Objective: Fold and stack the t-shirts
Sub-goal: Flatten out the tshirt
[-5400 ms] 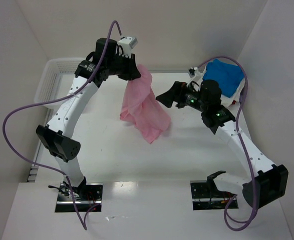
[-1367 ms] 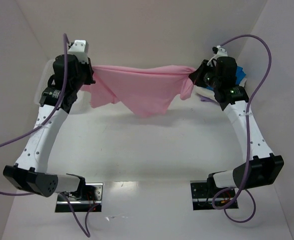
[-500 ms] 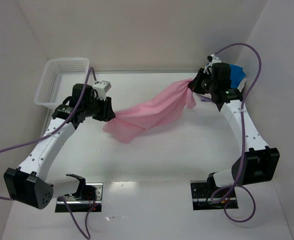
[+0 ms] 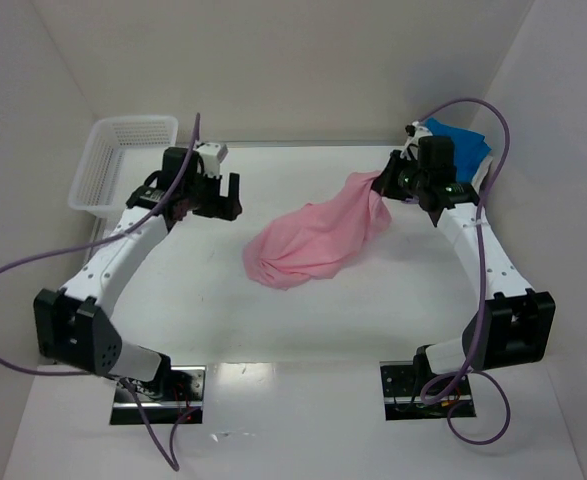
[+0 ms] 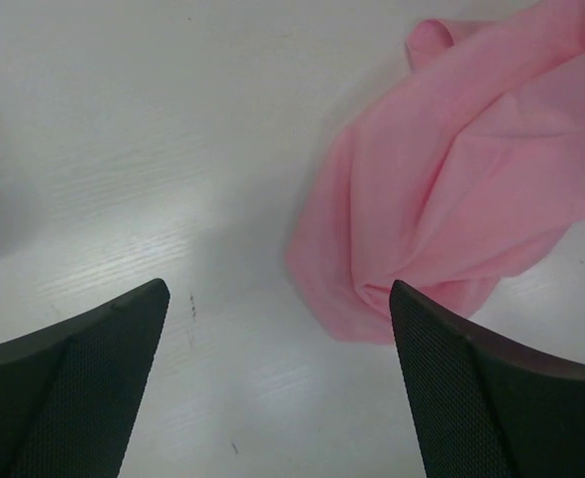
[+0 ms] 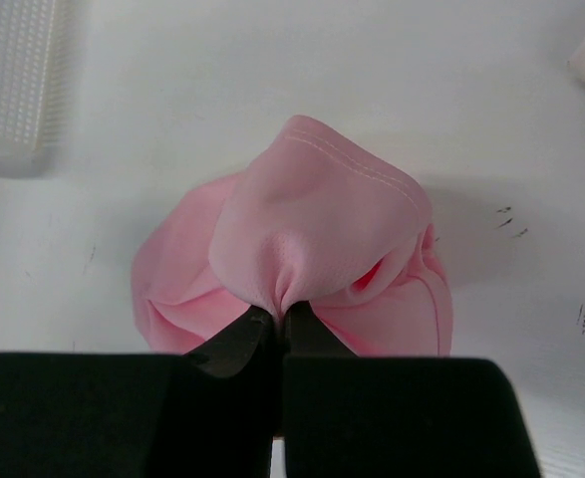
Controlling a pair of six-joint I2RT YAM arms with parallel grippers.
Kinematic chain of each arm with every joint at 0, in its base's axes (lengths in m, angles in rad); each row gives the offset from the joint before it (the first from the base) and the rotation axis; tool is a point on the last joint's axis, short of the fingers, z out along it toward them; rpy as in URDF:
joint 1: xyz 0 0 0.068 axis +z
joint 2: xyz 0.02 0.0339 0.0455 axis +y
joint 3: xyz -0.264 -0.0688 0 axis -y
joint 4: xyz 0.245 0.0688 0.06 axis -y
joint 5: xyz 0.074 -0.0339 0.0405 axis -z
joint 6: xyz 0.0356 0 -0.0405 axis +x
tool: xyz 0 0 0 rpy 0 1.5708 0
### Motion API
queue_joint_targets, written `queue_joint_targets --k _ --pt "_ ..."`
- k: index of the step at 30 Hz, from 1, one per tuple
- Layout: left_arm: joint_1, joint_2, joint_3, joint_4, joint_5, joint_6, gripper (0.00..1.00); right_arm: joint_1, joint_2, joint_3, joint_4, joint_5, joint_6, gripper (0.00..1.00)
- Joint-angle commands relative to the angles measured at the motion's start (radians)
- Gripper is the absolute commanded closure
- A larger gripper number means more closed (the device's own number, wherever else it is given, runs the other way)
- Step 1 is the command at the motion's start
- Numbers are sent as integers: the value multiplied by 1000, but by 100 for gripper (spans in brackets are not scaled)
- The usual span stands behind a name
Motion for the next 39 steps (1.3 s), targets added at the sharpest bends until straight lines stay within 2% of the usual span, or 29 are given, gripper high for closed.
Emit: queue_joint_targets --k 1,6,12,14,18,25,28,31,32,34,37,39 --pt "0 159 61 96 136 9 1 -9 -24 -47 -16 -23 -43 100" --pt "-11 341 174 142 245 32 3 -9 -38 -91 -56 -32 -52 100" --pt "-70 483 302 153 252 95 4 -9 -93 -121 -111 -88 -16 100" --pt "-127 552 346 168 194 127 4 -9 -133 -133 -156 -128 -6 100" --pt "-156 634 427 155 150 127 4 -9 -221 -158 -211 -125 12 100" --pt "-166 720 483 180 214 106 7 -9 -279 -148 -328 -78 12 100" --pt "-166 761 523 160 271 115 18 -9 -279 -138 -345 -132 12 100" --pt "-190 794 564 113 289 121 44 11 -279 -138 -345 -117 12 100" --pt "-202 801 564 101 289 145 48 11 -279 -138 -345 -109 12 100" --pt "-211 801 573 71 289 153 45 11 -279 -129 -345 -102 12 100" --pt "-222 801 554 40 280 184 28 11 -270 -129 -342 -100 12 100" --pt "-222 801 523 39 266 190 25 11 -270 -120 -336 -100 12 100"
